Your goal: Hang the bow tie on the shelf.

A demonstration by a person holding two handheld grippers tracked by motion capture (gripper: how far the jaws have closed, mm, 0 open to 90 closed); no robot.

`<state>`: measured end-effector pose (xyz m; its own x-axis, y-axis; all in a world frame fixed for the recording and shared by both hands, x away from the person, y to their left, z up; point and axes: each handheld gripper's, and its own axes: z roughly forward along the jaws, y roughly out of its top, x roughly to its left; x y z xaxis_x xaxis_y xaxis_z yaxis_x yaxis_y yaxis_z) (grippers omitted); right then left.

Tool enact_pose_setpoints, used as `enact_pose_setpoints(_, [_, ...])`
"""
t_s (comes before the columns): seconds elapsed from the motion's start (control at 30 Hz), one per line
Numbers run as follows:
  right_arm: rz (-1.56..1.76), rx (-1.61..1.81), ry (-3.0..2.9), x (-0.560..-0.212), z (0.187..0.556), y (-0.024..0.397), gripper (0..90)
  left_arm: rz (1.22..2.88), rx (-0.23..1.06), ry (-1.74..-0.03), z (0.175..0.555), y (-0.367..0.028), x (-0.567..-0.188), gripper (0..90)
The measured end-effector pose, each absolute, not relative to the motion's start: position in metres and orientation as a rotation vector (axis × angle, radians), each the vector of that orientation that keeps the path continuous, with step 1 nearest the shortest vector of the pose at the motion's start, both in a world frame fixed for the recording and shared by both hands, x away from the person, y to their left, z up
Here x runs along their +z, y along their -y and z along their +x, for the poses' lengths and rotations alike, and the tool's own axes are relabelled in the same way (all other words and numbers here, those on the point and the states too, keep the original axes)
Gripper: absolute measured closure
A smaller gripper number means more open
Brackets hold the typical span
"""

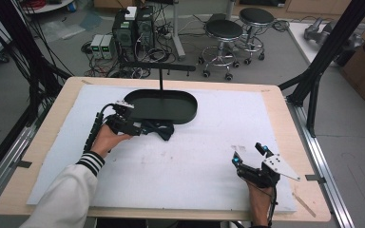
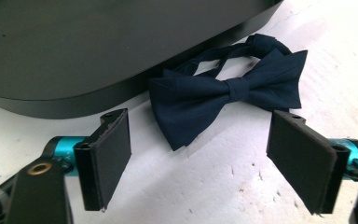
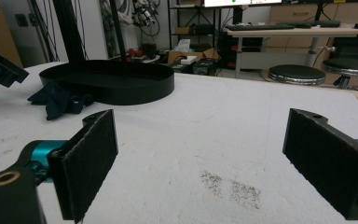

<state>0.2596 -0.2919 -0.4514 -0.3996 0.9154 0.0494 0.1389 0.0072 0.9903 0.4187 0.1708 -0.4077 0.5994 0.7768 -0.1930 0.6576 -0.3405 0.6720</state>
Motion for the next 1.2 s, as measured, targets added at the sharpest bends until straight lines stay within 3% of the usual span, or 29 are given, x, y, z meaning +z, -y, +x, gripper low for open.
enact_pose_setpoints(0.83, [1.104,1.46,-1.601,-0.451,0.26,0.293,9.2,2.082,0.175,-1.239,0.434,-0.158,-0.42,35.0])
enact_pose_setpoints(0.97, [1.104,1.46,-1.601,-0.451,0.26,0.293,9.1,2.091,0.176,-1.231,0.435,-0.157,-0.422,40.9])
enact_pose_setpoints(1.2, [1.104,1.459,-1.601,-0.451,0.26,0.293,9.1,2.077,0.166,-1.247,0.437,-0.158,-0.425,40.8])
